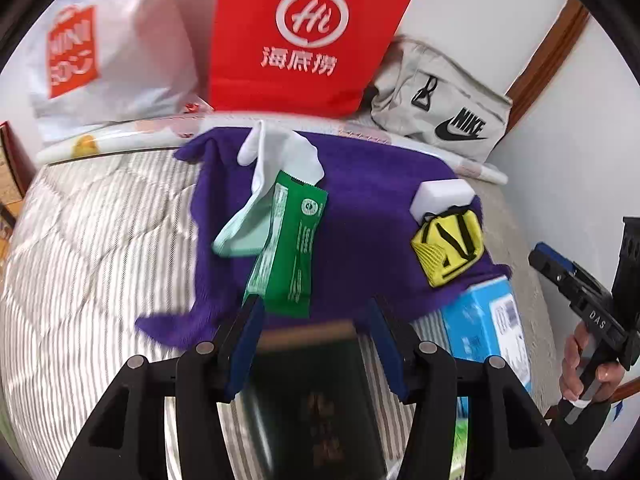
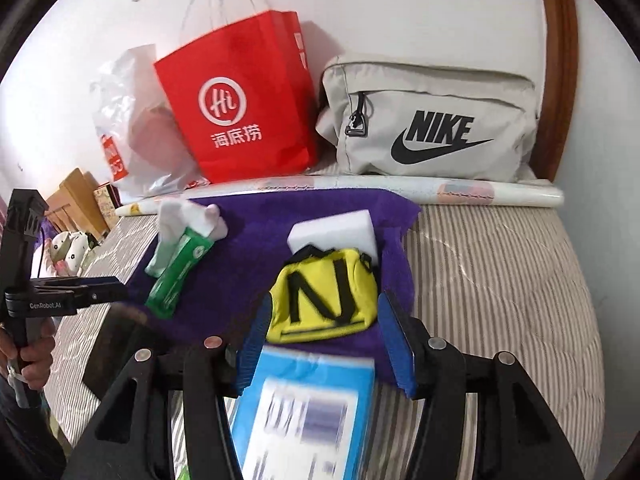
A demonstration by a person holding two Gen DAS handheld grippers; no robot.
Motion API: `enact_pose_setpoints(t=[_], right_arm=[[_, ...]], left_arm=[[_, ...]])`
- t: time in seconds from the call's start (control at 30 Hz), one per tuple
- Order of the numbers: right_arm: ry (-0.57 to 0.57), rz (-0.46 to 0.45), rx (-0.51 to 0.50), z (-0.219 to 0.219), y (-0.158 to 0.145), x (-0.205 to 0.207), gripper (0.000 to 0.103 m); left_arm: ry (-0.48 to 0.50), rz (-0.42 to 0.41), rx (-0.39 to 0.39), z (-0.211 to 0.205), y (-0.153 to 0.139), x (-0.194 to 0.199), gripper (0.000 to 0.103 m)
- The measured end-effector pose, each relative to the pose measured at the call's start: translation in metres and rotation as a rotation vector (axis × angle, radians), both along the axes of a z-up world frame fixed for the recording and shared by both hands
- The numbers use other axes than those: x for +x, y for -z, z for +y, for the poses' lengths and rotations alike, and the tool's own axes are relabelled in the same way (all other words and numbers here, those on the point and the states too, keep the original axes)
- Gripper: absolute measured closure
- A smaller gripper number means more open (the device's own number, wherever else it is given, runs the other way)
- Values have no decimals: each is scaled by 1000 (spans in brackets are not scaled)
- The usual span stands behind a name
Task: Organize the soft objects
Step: 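Grasp the orange-print packet with the right gripper while the left returns over the bed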
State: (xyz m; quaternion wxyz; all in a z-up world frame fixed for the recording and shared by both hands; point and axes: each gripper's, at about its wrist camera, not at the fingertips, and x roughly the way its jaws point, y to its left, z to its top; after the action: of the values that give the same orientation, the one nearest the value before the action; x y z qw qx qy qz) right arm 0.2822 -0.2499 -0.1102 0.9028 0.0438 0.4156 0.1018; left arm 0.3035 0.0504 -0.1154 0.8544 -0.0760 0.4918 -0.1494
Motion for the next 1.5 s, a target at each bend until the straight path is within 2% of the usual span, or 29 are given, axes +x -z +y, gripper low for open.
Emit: enact_pose_setpoints(t=[0.17, 0.27, 0.5, 0.57, 0.63, 0.77, 0.9, 1.03, 1.13, 1.2, 1.23, 1.33, 1.37, 1.43, 1.5], right_arm=[[-40, -13, 6, 4, -12, -50, 48], [-84, 3, 31, 7, -13, -78, 45], [-127, -3, -15, 16, -7, -144, 43], [-128, -5, -17, 16, -1, -162, 38], [-135, 8, 0, 16, 10, -177, 37], [-161, 71, 6, 21, 39, -191, 37], [-180, 105, -57, 34, 68, -201, 37], [-189, 145, -67, 40, 93, -203, 37], [-190, 116, -57, 43, 99, -205, 28], [-194, 108, -46, 47, 101, -205, 17], [-192, 96, -52, 50, 102, -205, 17], [-183, 50, -88, 55, 105, -205, 18], [-179, 39, -98, 55, 105, -205, 22], [-168, 24, -127, 54, 105, -206, 31], [-153, 19, -142, 50, 104, -206, 45]], left_arm=[[-14, -48, -14, 8, -7, -44, 52], [-6, -29, -3, 6, -2, -65, 52], [-11, -4, -12, 3, 14, -118, 52], [-11, 8, -17, 3, 20, -132, 52], [-17, 15, -23, 3, 26, -145, 52], [-26, 43, -62, 3, 36, -163, 52], [-16, 48, -61, -2, 44, -178, 52], [-3, 46, -47, -5, 53, -189, 52], [12, 51, -27, -7, 60, -195, 52], [8, 52, -14, -6, 63, -197, 52], [5, 55, -11, -7, 65, -198, 52], [8, 66, -26, -7, 71, -199, 52], [7, 68, -26, -7, 73, -199, 52], [6, 73, -10, -9, 76, -199, 52], [7, 72, 4, -11, 78, -198, 52]])
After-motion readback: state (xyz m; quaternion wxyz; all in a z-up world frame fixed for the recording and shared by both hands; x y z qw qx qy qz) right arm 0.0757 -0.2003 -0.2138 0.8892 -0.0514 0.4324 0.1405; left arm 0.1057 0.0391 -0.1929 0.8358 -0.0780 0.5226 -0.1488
